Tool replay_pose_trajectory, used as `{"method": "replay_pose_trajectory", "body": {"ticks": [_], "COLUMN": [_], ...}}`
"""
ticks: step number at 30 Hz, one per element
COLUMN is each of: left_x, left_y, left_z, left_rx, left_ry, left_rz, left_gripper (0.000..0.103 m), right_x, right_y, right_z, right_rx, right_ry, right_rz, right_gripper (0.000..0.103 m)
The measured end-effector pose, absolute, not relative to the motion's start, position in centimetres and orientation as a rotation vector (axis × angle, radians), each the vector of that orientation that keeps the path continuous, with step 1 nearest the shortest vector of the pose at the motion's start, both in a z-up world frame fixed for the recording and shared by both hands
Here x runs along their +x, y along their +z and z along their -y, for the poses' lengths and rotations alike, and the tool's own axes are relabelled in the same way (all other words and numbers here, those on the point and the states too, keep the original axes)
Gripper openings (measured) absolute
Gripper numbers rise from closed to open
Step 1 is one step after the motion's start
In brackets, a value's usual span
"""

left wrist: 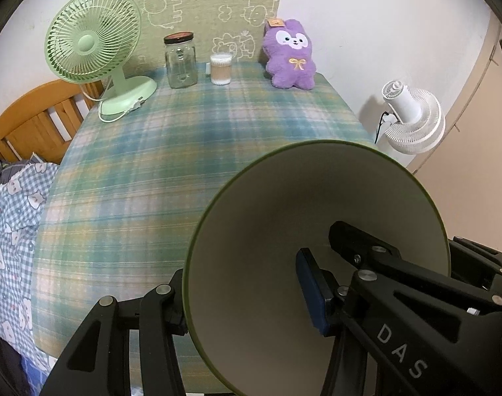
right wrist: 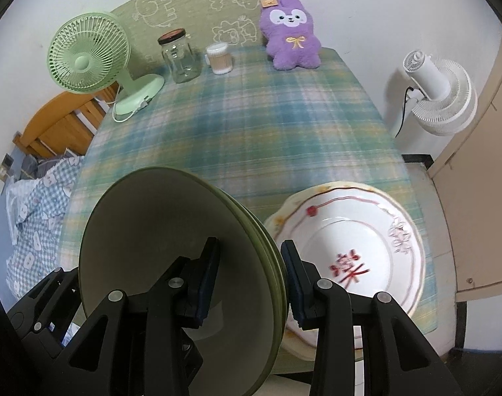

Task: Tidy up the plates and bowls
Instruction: 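Carry the bowl over the flower plate stack with both grippers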

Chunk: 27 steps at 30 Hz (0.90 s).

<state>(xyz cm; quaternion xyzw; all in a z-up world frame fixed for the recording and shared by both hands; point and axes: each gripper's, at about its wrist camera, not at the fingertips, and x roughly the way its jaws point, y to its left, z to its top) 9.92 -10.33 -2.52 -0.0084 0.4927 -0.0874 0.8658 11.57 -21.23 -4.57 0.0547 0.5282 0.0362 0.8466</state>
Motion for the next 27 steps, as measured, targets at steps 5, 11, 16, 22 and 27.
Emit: {"method": "replay_pose_trajectory", "body": {"ticks": [5, 11, 16, 22, 27], "left_x": [9.8, 9.8, 9.8, 9.9, 10.2], "left_y": [-2.2, -2.3, -2.7, -3.5, -4.5], "left_z": [12.5, 14.8, 16.5, 18.3, 19.6], "left_rx": [-0.022, -0.031, -0.041, -0.051, -0.061], "left_ry": [-0.173, -0.16, -0.157, -0.15, -0.145], "left_rz": [-1.021, -1.023, -1.035, -1.06, -1.087], "left_gripper": [0.054, 0.054, 0.054, 0.054, 0.054], "right_x": [11.6, 11.7, 11.7, 11.9, 12.3], "right_y": [-4.2, -4.3, -4.6, -5.6, -6.6], "right_z": [23.6, 25.9, 27.6, 29.7, 31.0], "right_rx": [0.11, 0.11, 0.105, 0.104, 0.103], "right_ry": [0.086, 0.097, 0.097, 0.098, 0.101], "right_rz": [-1.105, -1.107, -1.115, -1.135, -1.161], "right_gripper": [0.041, 0.041, 0.041, 0.041, 0.041]}}
